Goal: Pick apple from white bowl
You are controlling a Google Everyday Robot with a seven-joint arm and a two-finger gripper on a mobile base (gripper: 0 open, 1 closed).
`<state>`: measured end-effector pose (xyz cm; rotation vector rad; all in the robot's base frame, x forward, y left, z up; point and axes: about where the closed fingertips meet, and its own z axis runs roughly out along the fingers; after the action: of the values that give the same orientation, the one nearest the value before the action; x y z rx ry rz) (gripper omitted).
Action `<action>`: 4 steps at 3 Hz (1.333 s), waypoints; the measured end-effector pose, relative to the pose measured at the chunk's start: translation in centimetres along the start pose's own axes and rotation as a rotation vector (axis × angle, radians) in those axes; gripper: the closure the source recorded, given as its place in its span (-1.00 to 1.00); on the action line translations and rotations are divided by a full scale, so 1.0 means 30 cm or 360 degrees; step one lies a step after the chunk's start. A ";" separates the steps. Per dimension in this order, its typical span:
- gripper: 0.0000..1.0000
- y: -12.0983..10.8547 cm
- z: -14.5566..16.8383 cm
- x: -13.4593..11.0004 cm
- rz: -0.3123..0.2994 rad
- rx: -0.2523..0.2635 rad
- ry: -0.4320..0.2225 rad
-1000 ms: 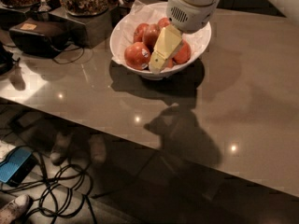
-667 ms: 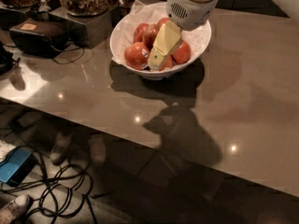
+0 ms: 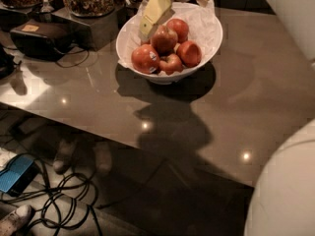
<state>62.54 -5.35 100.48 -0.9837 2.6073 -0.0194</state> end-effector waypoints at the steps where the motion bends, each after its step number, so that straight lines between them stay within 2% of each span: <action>1: -1.00 -0.004 -0.008 -0.027 -0.0003 0.0008 -0.0051; 2: -1.00 -0.016 0.016 -0.069 0.0049 -0.0049 -0.0111; 3: -0.66 -0.033 0.037 -0.137 0.0125 -0.0088 -0.0151; 4: -0.44 -0.066 0.052 -0.177 0.0208 -0.0089 -0.0166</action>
Offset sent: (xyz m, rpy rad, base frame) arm 0.0287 0.0113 0.0027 0.1437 0.0040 -0.0321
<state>68.03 -3.27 100.99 -0.8079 2.5823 0.1344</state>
